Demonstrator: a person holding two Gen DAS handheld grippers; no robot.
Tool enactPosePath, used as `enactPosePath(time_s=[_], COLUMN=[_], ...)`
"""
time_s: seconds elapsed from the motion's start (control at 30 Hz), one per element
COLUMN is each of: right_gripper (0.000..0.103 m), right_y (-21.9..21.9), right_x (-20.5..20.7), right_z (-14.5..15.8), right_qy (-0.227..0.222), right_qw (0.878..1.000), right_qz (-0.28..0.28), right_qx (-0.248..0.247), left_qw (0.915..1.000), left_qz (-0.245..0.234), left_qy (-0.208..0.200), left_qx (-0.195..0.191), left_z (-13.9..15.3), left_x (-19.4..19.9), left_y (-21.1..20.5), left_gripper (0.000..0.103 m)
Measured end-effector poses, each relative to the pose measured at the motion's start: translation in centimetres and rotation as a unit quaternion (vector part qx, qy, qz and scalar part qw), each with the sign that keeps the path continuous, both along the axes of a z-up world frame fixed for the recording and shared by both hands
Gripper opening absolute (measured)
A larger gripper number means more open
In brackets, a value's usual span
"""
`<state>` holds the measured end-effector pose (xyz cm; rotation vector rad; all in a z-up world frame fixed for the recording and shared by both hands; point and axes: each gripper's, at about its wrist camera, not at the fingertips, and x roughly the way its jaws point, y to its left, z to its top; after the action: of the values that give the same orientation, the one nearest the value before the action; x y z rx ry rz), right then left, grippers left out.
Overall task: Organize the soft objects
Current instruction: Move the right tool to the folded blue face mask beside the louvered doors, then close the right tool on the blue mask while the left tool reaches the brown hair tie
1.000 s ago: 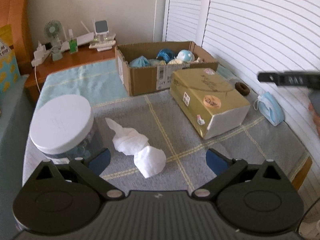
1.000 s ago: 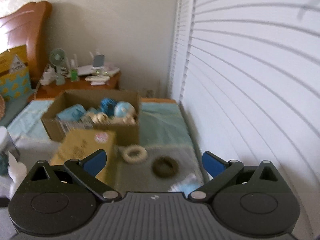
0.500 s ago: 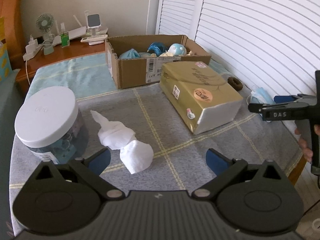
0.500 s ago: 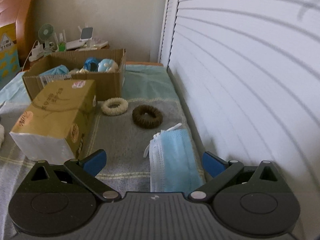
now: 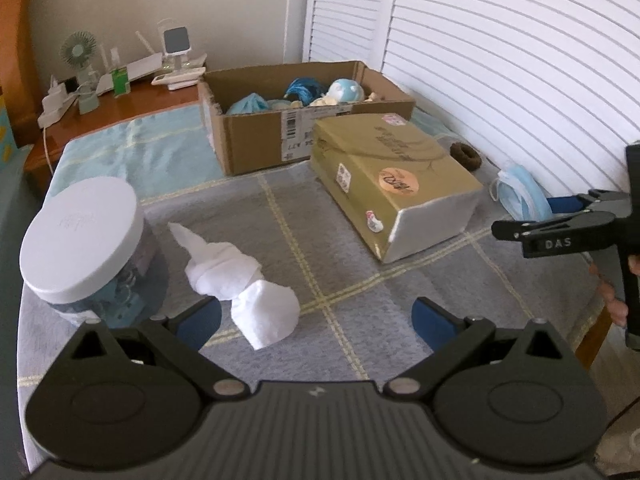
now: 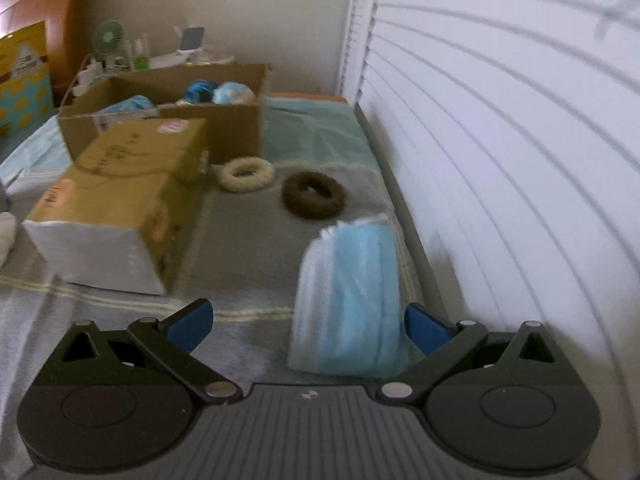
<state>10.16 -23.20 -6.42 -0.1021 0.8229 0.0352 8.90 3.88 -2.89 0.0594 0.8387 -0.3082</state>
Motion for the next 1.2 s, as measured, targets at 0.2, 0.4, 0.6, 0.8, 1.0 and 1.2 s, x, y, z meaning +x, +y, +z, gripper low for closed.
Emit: enactPosePath(time_s=[0.2, 0.4, 0.6, 0.8, 1.0, 1.2], right_gripper=[0.103, 0.103, 0.103, 0.103, 0.103, 0.103], right_y=[-0.4, -0.5, -0.6, -0.5, -0.7, -0.5], right_x=[-0.4, -0.9, -1.6, -2.0, -2.3, -3.0], right_z=[-0.7, -1.0, -1.2, -1.1, -0.5, 0.7], right_qy=[0.002, -0.012, -0.03, -0.03, -0.021, -0.036], right_qw=[1.0, 1.0, 0.999, 0.999, 0.999, 0.999], right_qz=[0.003, 0.008, 0.002, 0.002, 0.002, 0.012], right_qx=[0.022, 0.023, 0.024, 0.024, 0.038, 0.034], left_qw=[0.9995, 0.9959, 0.9905, 0.9815, 0.9756, 0.9714], left_qz=[-0.032, -0.089, -0.136, -0.188, -0.214, -0.222], left_qy=[-0.008, -0.016, -0.02, -0.028, -0.004, 0.023], left_qx=[0.005, -0.003, 0.003, 0.023, 0.05, 0.081], left_z=[1.0, 3.2, 4.7, 6.2, 6.1, 5.2], left_x=[0.3, 1.7, 3.6, 5.8, 9.6, 13.3], left_y=[-1.1, -3.9, -8.2, -12.8, -17.2, -21.1], left_gripper=[0.101, 0.101, 0.101, 0.101, 0.098, 0.095])
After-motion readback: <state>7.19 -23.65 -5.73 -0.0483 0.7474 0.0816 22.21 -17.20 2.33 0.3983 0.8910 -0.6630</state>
